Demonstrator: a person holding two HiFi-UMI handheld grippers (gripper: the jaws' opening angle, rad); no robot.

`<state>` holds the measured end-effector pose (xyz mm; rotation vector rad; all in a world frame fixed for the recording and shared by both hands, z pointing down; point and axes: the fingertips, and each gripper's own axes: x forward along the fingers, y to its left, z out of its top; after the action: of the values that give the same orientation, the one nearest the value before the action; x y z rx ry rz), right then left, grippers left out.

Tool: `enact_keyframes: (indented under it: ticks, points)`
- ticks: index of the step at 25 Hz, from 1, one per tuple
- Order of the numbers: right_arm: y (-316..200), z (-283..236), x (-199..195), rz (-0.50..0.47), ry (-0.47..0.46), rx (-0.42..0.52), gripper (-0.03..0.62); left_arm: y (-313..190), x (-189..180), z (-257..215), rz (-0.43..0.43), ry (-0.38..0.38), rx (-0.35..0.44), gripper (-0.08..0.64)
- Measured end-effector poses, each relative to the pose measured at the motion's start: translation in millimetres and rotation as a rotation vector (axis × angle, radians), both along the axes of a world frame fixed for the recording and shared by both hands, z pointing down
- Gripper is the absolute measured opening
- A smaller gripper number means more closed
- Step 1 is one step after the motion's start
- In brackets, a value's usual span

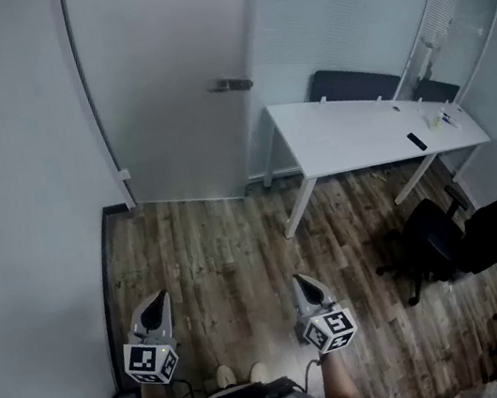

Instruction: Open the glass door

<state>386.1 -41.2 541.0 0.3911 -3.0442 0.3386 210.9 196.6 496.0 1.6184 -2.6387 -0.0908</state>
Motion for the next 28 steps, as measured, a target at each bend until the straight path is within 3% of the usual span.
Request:
enact_keyframes:
  ticks: [13, 28]
  points:
    - [9, 0, -5, 0.008, -0.007, -0.008, 0.002, 8, -3, 1, 0.007, -0.004, -0.005, 0.003]
    - [41, 6, -28, 0.069, -0.005, -0.016, 0.002, 37, -45, 9, 0.032, -0.025, -0.033, 0.003]
